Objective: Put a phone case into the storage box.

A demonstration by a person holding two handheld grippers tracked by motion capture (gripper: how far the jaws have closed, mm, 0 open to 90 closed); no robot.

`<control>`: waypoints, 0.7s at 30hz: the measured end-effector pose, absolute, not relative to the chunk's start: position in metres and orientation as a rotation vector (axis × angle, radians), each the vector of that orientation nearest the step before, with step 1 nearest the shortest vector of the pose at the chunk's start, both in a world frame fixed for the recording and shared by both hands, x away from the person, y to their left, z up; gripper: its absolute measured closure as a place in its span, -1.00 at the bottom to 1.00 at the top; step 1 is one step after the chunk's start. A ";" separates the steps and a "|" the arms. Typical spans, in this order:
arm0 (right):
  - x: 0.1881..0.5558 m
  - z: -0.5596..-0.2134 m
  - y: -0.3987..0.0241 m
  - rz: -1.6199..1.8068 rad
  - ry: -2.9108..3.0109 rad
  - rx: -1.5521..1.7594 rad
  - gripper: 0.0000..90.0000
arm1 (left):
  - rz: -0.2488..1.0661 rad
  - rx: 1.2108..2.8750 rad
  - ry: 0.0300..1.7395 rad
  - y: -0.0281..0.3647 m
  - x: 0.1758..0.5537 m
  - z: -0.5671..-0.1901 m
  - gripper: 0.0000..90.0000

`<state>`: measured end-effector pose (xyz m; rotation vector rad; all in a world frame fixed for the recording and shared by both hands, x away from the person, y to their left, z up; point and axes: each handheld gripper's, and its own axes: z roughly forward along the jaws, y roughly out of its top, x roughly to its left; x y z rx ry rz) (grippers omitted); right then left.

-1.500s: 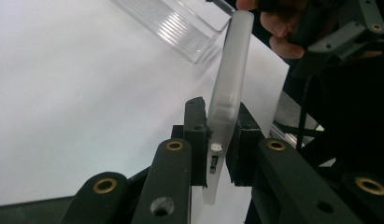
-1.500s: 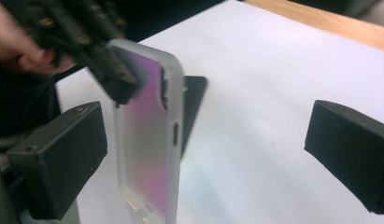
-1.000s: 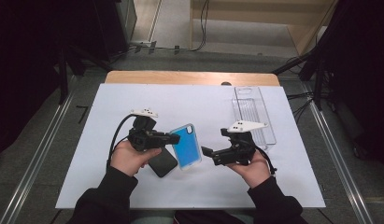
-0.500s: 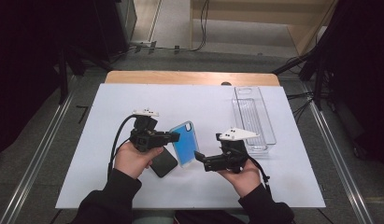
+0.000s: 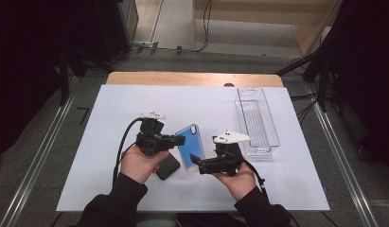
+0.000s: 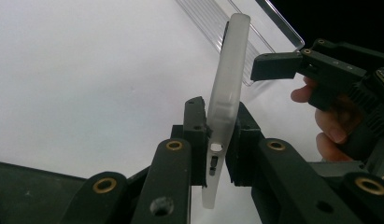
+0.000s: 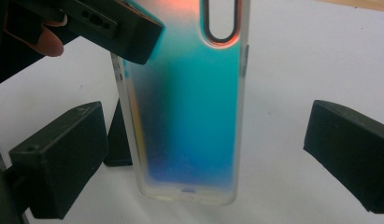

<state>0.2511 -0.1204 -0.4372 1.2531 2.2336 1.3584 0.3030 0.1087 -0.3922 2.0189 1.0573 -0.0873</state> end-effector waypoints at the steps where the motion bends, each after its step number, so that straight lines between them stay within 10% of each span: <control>1: 0.251 -0.438 -0.119 1.359 2.232 1.254 -1.00 | -0.085 2.020 1.056 0.108 0.302 -0.392 0.79; 21: 0.258 -0.443 -0.101 1.282 2.242 1.272 -1.00 | -0.101 2.045 1.024 0.089 0.292 -0.396 0.79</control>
